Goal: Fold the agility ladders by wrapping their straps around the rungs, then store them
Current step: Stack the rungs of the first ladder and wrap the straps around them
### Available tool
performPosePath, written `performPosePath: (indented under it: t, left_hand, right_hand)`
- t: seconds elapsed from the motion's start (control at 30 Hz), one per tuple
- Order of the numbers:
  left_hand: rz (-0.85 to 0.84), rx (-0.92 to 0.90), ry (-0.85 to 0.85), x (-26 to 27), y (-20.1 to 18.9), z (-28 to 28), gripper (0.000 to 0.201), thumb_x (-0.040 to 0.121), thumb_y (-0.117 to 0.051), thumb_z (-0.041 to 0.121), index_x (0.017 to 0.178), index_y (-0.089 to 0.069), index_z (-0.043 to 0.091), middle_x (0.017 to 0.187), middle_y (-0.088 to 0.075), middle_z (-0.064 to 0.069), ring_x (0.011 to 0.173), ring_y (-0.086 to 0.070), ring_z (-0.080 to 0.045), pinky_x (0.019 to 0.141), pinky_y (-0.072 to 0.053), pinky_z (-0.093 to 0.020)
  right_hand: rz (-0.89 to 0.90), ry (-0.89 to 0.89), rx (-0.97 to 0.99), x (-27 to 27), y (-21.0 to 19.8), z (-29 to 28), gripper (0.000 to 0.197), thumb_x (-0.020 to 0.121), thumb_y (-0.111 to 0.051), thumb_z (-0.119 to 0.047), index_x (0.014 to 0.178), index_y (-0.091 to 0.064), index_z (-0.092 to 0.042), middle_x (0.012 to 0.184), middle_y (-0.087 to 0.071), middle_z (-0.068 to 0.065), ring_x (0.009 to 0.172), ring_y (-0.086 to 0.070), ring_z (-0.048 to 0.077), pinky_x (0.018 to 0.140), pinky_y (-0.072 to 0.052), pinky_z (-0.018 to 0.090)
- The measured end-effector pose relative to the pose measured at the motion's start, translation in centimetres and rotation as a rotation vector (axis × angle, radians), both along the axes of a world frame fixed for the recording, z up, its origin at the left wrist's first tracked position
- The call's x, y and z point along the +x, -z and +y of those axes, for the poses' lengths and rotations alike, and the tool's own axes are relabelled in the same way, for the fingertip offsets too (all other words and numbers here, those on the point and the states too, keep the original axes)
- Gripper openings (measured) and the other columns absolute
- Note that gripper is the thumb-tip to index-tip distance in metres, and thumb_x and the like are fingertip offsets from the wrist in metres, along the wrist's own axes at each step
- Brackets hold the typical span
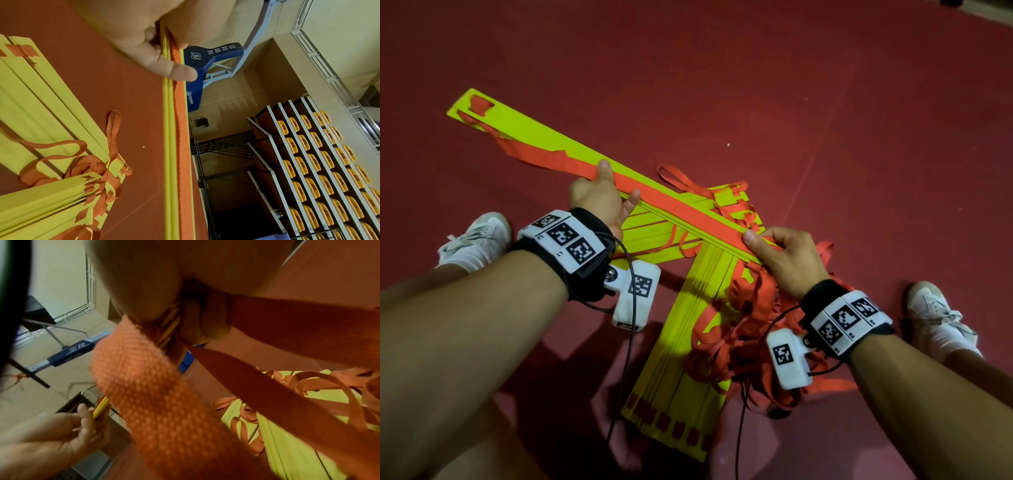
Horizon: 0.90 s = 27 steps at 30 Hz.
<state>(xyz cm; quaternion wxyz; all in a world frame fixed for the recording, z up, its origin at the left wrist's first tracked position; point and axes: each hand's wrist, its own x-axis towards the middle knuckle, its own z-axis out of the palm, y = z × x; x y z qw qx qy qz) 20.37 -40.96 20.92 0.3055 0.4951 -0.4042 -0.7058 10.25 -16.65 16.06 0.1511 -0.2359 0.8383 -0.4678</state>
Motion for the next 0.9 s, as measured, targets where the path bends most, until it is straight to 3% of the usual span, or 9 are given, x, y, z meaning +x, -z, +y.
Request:
performPosePath:
  t: [0.13, 0.27, 0.37, 0.43, 0.47, 0.53, 0.67, 0.77, 0.9]
  left_hand:
    - [-0.022, -0.032, 0.047, 0.1, 0.0, 0.6, 0.036, 0.102, -0.054, 0.041, 0.109, -0.047, 0.006, 0.077, -0.043, 0.001, 0.038, -0.058, -0.002, 0.068, -0.058, -0.026]
    - [-0.088, -0.089, 0.161, 0.0, 0.9, 1.2, 0.037, 0.097, -0.065, 0.040, 0.089, -0.049, 0.007, 0.077, -0.048, -0.004, 0.041, -0.060, -0.003, 0.090, -0.056, -0.037]
    - [-0.341, -0.262, 0.258, 0.1, 2.0, 1.2, 0.074, 0.084, -0.071, 0.062, 0.113, -0.057, -0.005, 0.110, -0.063, -0.016, 0.087, -0.070, -0.023, 0.094, -0.056, -0.045]
    - [-0.615, -0.447, 0.354, 0.4, 2.2, 1.8, 0.110, 0.079, -0.066, 0.073, 0.148, -0.032, -0.005, 0.149, -0.039, -0.026, 0.133, -0.045, -0.042, 0.112, -0.038, -0.051]
    - [-0.660, -0.524, 0.381, 0.6, 1.8, 2.5, 0.114, 0.080, -0.067, 0.070, 0.156, -0.019, 0.000, 0.159, -0.021, -0.025, 0.143, -0.028, -0.045, 0.118, -0.029, -0.051]
    - [-0.584, -0.754, 0.500, 1.0, 1.2, 3.7, 0.107, 0.080, -0.069, 0.067, 0.159, -0.020, 0.014, 0.163, -0.015, -0.017, 0.148, -0.018, -0.040, 0.119, -0.021, -0.049]
    - [-0.364, -1.047, 1.041, 1.7, 1.0, 6.2, 0.094, 0.062, -0.060, 0.080, 0.144, -0.051, 0.034, 0.146, -0.053, 0.003, 0.139, -0.043, -0.021, 0.117, -0.030, -0.048]
    - [-0.397, -1.150, 1.266, 2.0, 1.2, 8.1, 0.084, 0.074, -0.073, 0.067, 0.146, -0.044, 0.035, 0.144, -0.052, 0.005, 0.139, -0.042, -0.021, 0.117, -0.028, -0.045]
    - [-0.521, -1.259, 1.316, 1.9, 2.0, 8.3, 0.064, 0.091, -0.065, 0.053, 0.143, -0.039, 0.026, 0.141, -0.053, 0.001, 0.133, -0.047, -0.025, 0.109, -0.034, -0.043]
  right_hand:
    - [-0.078, 0.082, -0.119, 0.0, -0.6, 0.0, 0.038, 0.082, -0.076, -0.045, 0.070, -0.070, -0.010, 0.062, -0.066, 0.010, 0.055, -0.056, 0.016, 0.057, -0.044, 0.031]
    - [-0.177, 0.090, -0.185, 0.0, -2.1, 0.2, 0.030, 0.086, -0.076, -0.029, 0.068, -0.066, -0.007, 0.052, -0.063, -0.004, 0.043, -0.055, 0.008, 0.047, -0.043, 0.018]
    - [-0.218, 0.086, -0.194, -0.1, -2.6, 0.4, 0.027, 0.088, -0.074, -0.021, 0.068, -0.064, -0.005, 0.048, -0.062, -0.008, 0.039, -0.053, 0.002, 0.043, -0.041, 0.013]
    - [-0.192, 0.082, -0.154, -0.3, -2.4, 0.5, 0.030, 0.085, -0.077, -0.033, 0.066, -0.068, -0.011, 0.057, -0.068, 0.003, 0.047, -0.058, 0.011, 0.050, -0.045, 0.021]
    - [-0.180, 0.084, -0.126, -0.4, -2.1, 0.5, 0.034, 0.083, -0.078, -0.038, 0.066, -0.070, -0.011, 0.063, -0.071, 0.011, 0.051, -0.059, 0.017, 0.053, -0.046, 0.026]
    - [-0.184, 0.083, -0.087, -0.4, -1.8, 0.4, 0.037, 0.082, -0.079, -0.042, 0.067, -0.070, -0.009, 0.071, -0.070, 0.024, 0.055, -0.057, 0.023, 0.056, -0.045, 0.033]
    - [-0.220, -0.006, -0.047, -0.1, -2.3, -0.2, 0.042, 0.083, -0.079, -0.041, 0.072, -0.069, -0.001, 0.068, -0.063, 0.032, 0.052, -0.050, 0.024, 0.052, -0.039, 0.034]
    - [-0.199, -0.064, 0.008, 0.1, -2.8, -0.5, 0.043, 0.085, -0.077, -0.035, 0.074, -0.068, 0.005, 0.047, -0.047, 0.008, 0.041, -0.033, 0.013, 0.042, -0.025, 0.023]
    - [-0.160, -0.150, 0.052, 0.4, -3.3, -0.7, 0.046, 0.087, -0.075, -0.035, 0.076, -0.066, 0.009, 0.040, -0.040, -0.007, 0.037, -0.028, 0.007, 0.039, -0.022, 0.020]
